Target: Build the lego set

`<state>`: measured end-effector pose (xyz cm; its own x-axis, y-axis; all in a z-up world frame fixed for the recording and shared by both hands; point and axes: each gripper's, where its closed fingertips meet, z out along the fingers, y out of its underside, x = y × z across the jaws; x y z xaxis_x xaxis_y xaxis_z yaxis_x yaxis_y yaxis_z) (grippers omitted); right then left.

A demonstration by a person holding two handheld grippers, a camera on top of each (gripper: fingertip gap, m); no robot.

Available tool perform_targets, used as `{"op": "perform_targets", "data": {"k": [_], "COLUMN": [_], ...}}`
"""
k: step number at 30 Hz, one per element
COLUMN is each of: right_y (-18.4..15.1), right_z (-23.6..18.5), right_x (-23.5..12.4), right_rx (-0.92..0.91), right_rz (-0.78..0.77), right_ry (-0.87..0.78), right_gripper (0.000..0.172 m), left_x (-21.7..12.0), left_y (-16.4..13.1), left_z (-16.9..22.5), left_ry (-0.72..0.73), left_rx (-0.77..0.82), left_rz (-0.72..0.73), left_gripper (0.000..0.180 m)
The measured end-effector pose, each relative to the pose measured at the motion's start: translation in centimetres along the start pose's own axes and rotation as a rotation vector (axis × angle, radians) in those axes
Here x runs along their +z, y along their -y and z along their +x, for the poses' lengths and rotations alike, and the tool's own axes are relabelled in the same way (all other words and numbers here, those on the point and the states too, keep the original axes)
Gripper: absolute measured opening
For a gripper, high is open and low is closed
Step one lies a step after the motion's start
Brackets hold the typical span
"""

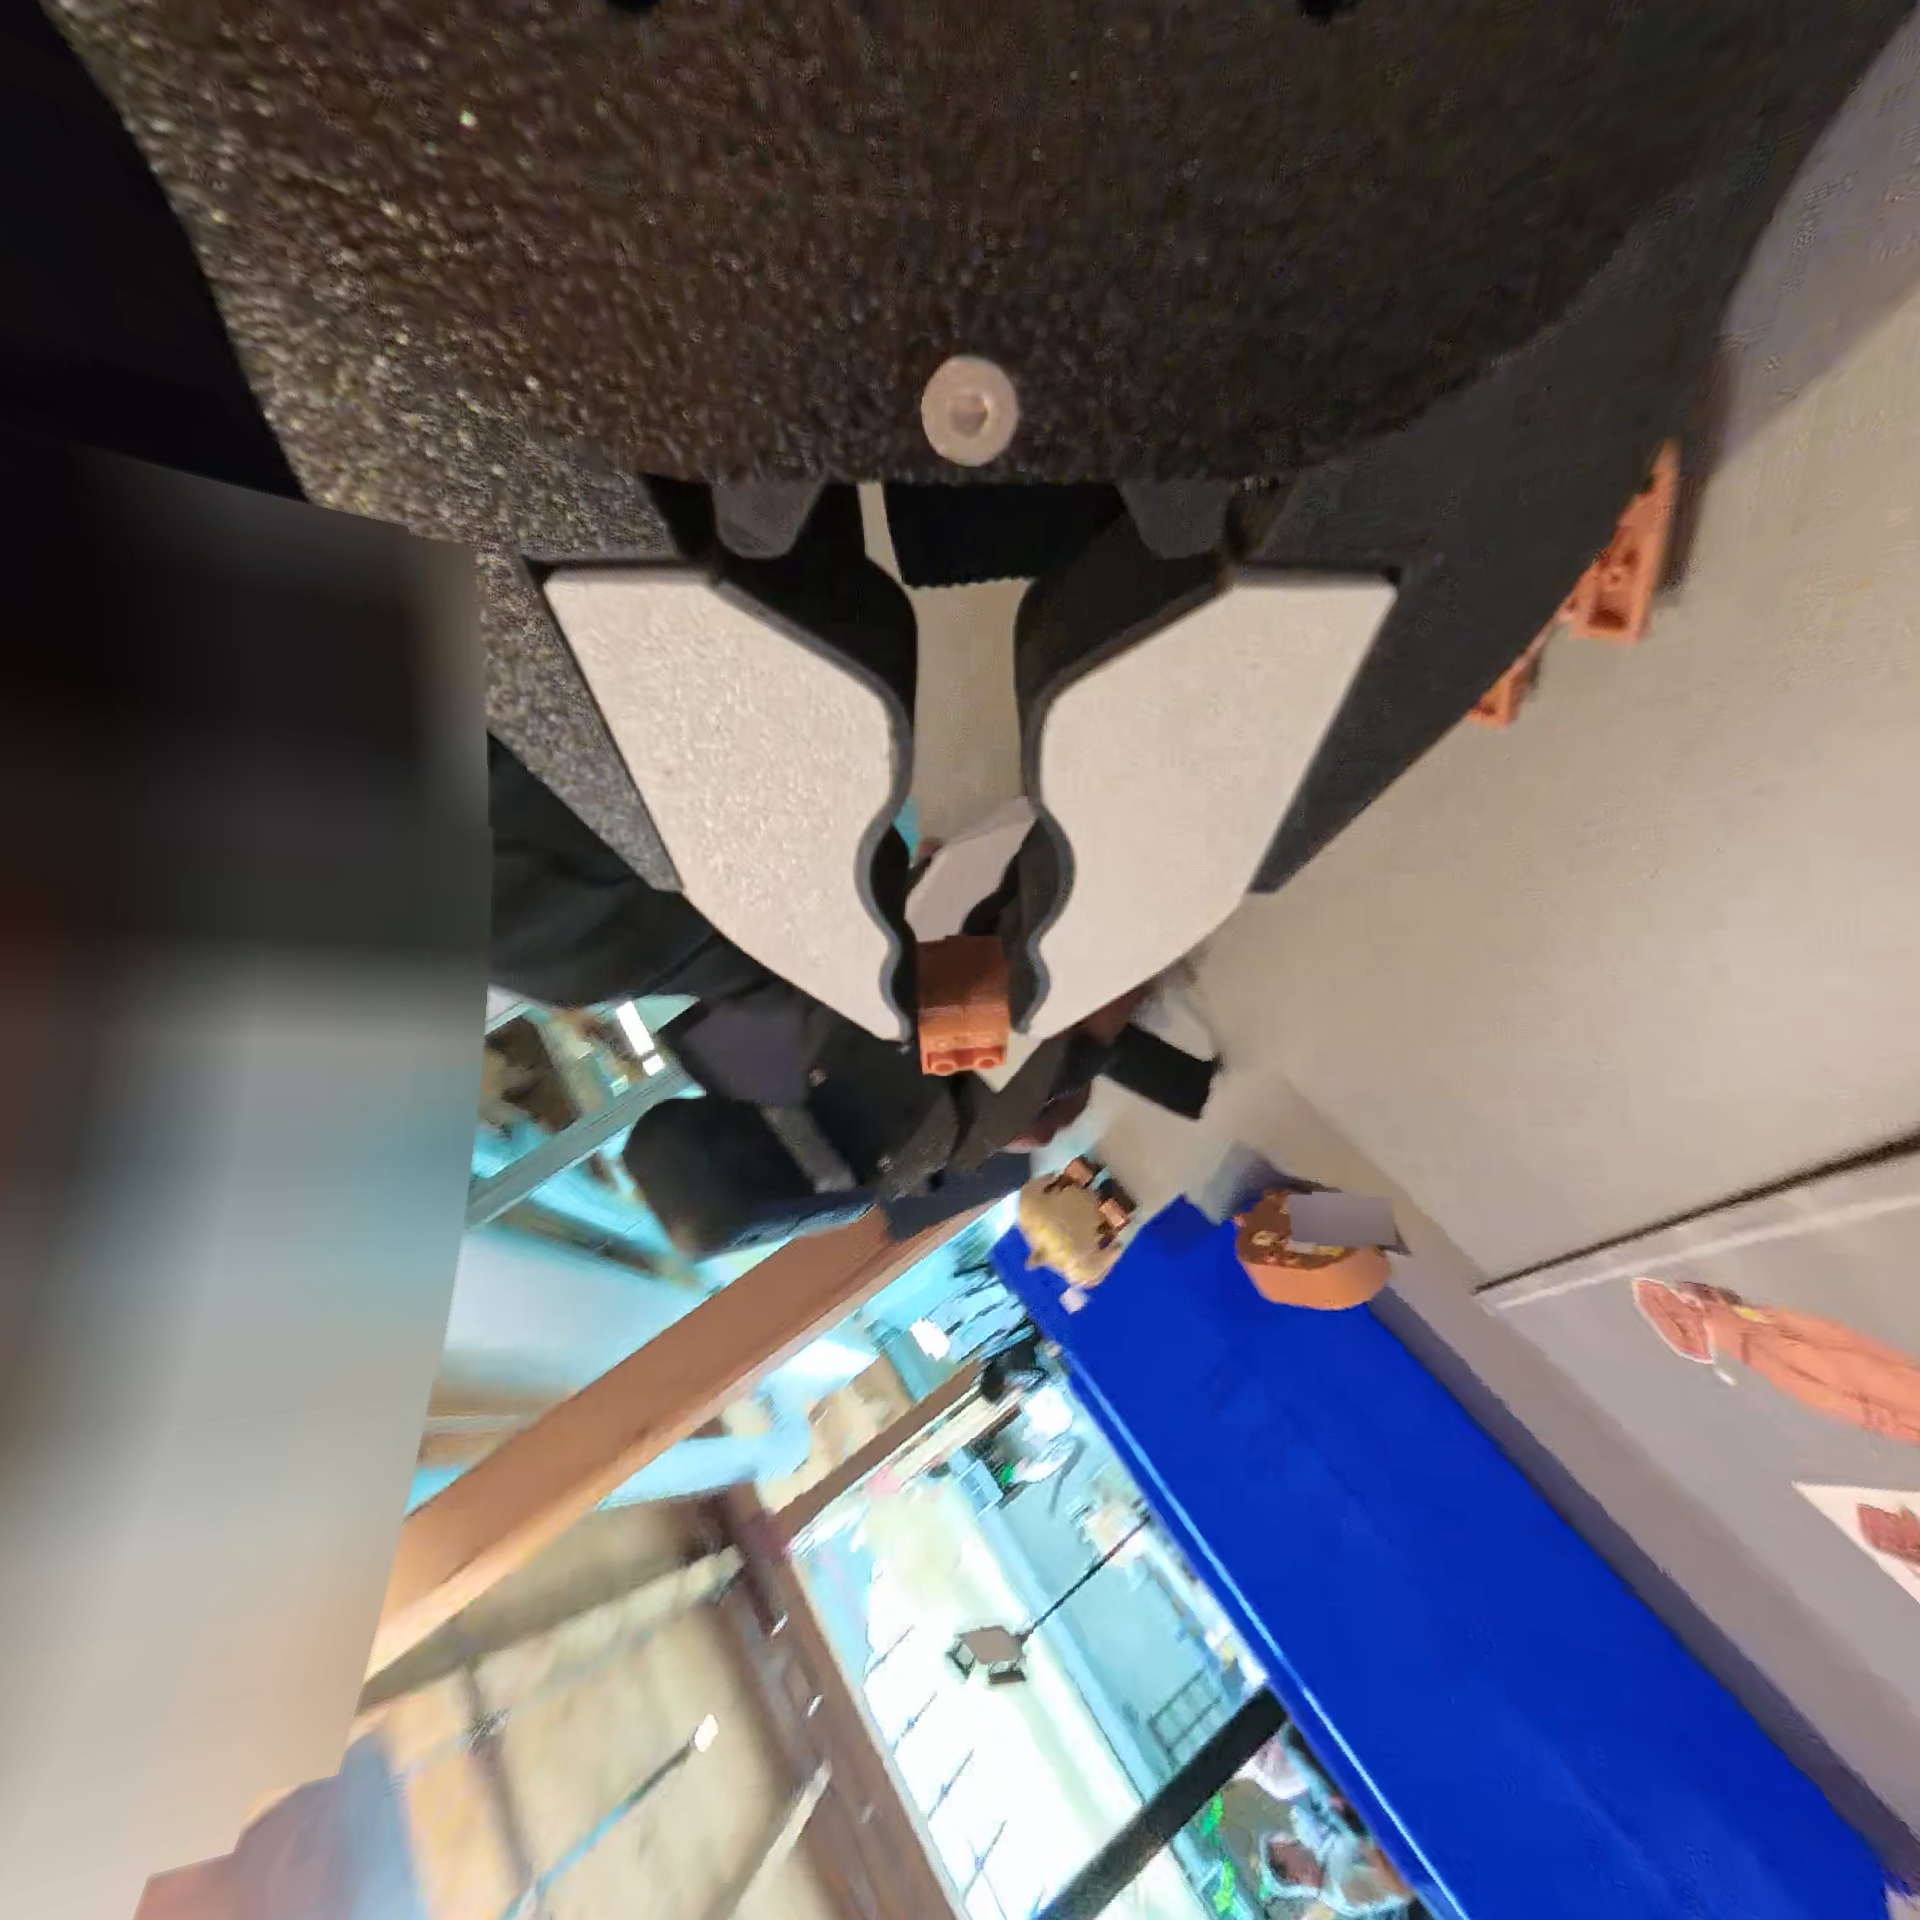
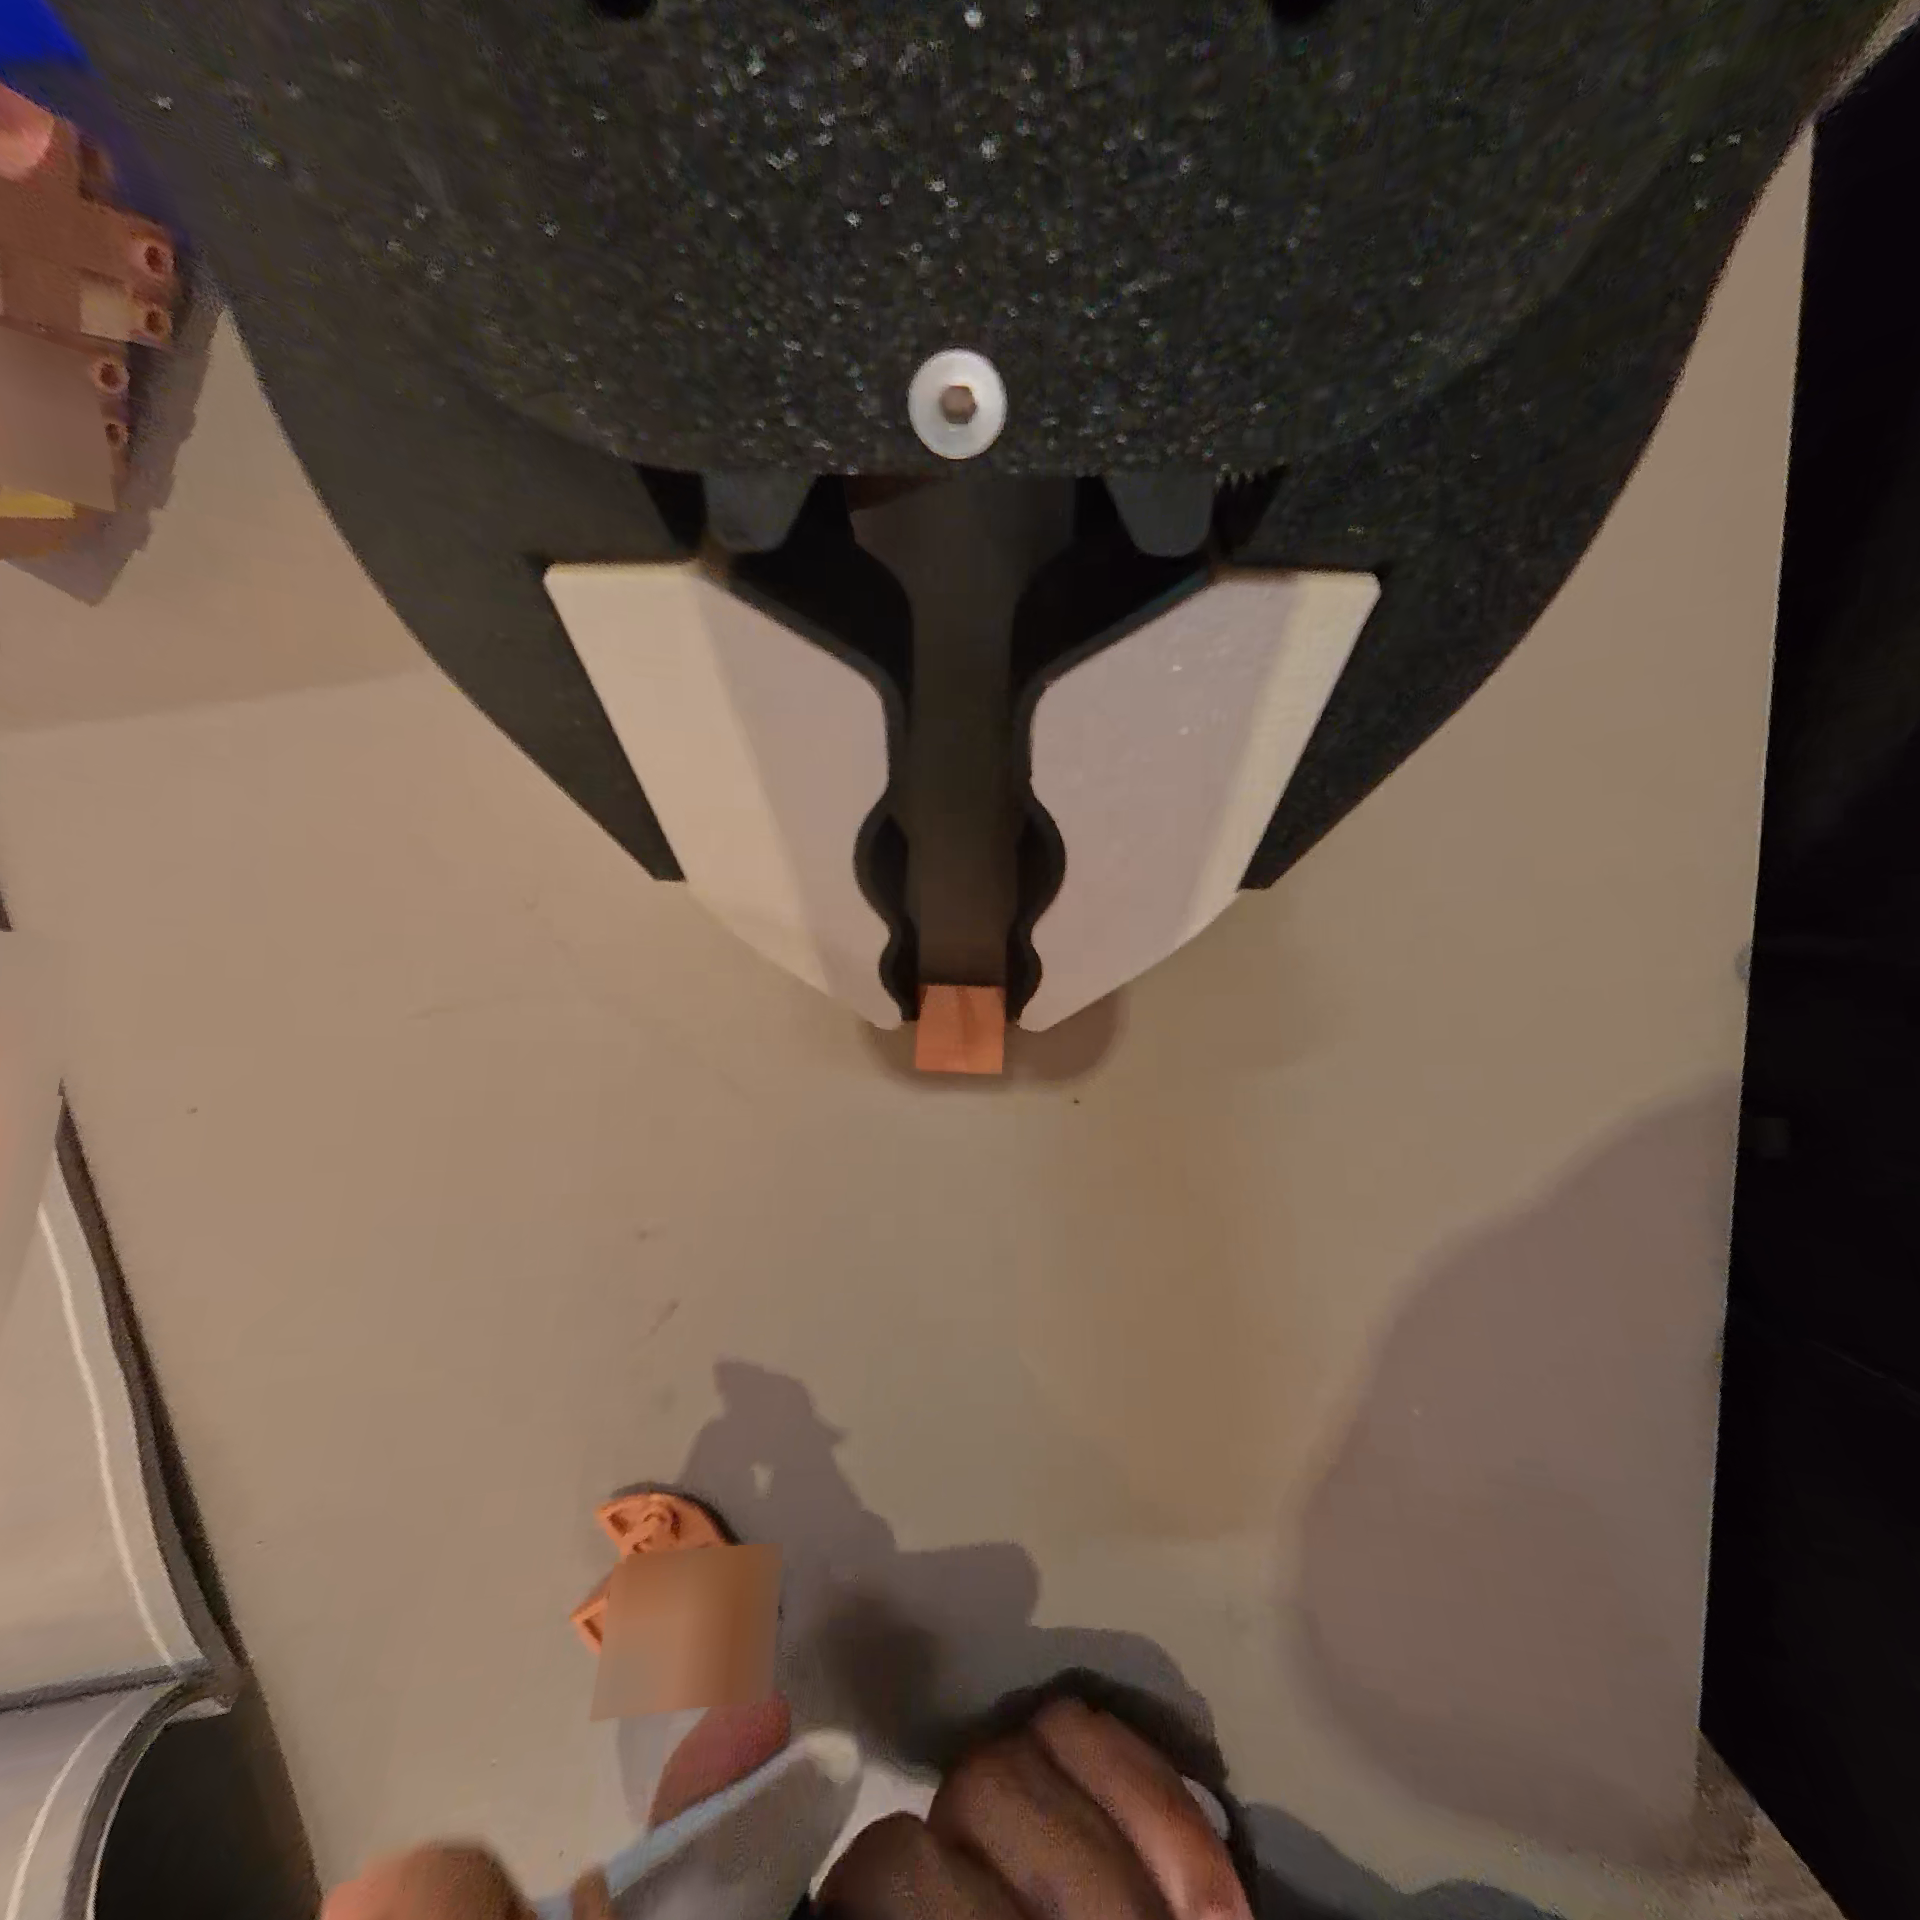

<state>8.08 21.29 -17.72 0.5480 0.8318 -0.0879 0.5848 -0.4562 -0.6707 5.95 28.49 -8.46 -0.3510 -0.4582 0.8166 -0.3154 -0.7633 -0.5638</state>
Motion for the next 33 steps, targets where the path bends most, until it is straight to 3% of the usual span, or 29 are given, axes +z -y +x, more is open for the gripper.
{"op": "perform_targets", "data": {"k": [5,9,12,17,19,33], "right_y": [0.2,0.3,1.2,4.4,5.0,4.7], "right_z": [0.2,0.5,0.6,0.3,0.1,-0.5], "right_x": [-0.1,-0.3,-1.0,-3.3,-3.6,-2.9], "right_rx": [0.039,0.054,0.043,-0.022,-0.050,-0.134], "right_rz": [0.029,0.049,0.127,0.320,0.337,0.209], "right_ry": [0.021,0.023,0.039,0.028,0.008,-0.041], "right_gripper": [0.016,0.016,0.016,0.016,0.015,0.015], "left_x": [0.0,0.4,0.9,1.6,2.0,2.6], "left_y": [0.6,0.0,-1.3,-4.7,-6.0,-7.1], "left_z": [1.7,1.7,1.0,-0.2,-0.4,-0.7], "left_ry": [-0.135,-0.117,0.001,0.215,0.228,0.244], "left_rx": [-0.058,-0.013,0.199,0.784,0.893,0.963], "left_rz": [0.056,0.013,-0.091,-0.381,-0.449,-0.480], "left_gripper": [0.016,0.016,0.016,0.016,0.016,0.016]}}
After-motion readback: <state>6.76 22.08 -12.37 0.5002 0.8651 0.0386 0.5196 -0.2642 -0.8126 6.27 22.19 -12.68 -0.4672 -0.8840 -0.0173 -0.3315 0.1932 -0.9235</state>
